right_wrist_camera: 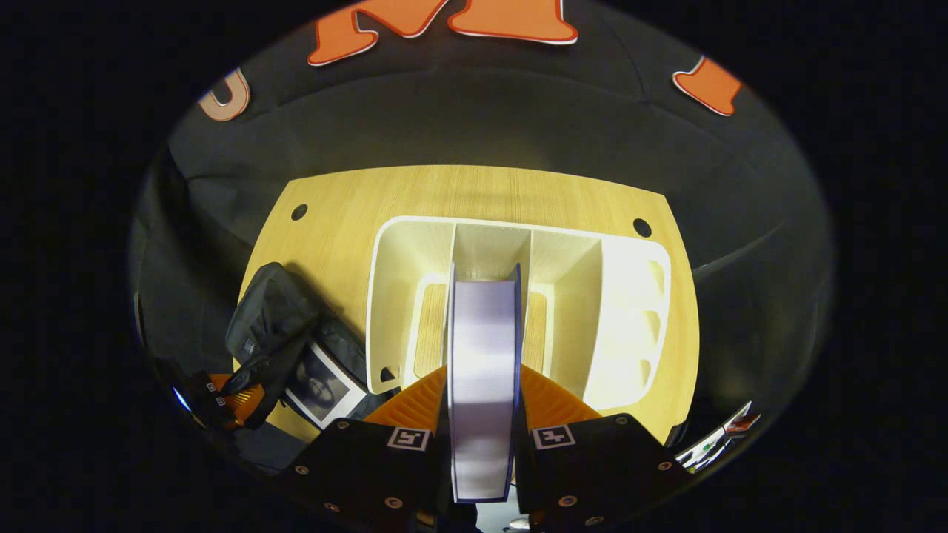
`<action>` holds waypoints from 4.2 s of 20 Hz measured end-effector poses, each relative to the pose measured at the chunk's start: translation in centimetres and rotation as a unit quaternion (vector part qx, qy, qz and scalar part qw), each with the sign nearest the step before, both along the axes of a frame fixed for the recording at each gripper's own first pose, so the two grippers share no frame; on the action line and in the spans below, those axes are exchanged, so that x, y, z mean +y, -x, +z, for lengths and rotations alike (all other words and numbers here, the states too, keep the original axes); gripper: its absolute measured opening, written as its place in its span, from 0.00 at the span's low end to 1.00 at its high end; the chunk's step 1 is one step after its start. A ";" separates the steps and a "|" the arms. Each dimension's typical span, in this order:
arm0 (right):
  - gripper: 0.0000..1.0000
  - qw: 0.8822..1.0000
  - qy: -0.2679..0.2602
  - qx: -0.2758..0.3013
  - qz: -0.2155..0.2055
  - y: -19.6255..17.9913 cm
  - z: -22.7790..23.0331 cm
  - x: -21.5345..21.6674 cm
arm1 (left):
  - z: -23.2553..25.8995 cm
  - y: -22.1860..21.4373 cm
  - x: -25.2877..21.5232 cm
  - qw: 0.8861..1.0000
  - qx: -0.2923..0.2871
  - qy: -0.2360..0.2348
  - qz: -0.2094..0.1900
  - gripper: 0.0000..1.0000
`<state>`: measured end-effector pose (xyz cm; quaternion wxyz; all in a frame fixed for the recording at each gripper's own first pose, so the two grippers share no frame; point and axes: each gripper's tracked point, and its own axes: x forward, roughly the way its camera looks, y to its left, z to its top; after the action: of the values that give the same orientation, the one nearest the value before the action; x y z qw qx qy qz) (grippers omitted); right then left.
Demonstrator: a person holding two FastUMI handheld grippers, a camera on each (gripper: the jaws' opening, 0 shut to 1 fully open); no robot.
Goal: Open the schoolbag, grab two books from the bookshelf and put them into the schoolbag.
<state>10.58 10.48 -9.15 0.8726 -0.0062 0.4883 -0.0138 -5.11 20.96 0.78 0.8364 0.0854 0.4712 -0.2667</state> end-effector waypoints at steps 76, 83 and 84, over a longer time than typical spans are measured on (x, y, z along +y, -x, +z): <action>0.33 0.810 -0.521 -0.198 -0.183 8.2 -12.3 21.1 | 1.4 1.0 0.3 1.000 -0.019 -0.005 0.006 0.06; 0.24 0.807 -0.535 -0.192 -0.160 8.4 -14.2 25.2 | 1.3 1.2 -0.9 1.000 -0.019 -0.019 -0.006 0.06; 0.33 0.807 -0.540 -0.183 -0.153 8.5 -14.5 26.0 | 1.3 1.4 -1.0 0.999 -0.021 -0.024 -0.010 0.06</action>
<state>2.03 36.50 -23.60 0.7944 0.5440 0.2431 0.1177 -6.49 19.92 2.09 0.8410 0.1153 0.4591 -0.2619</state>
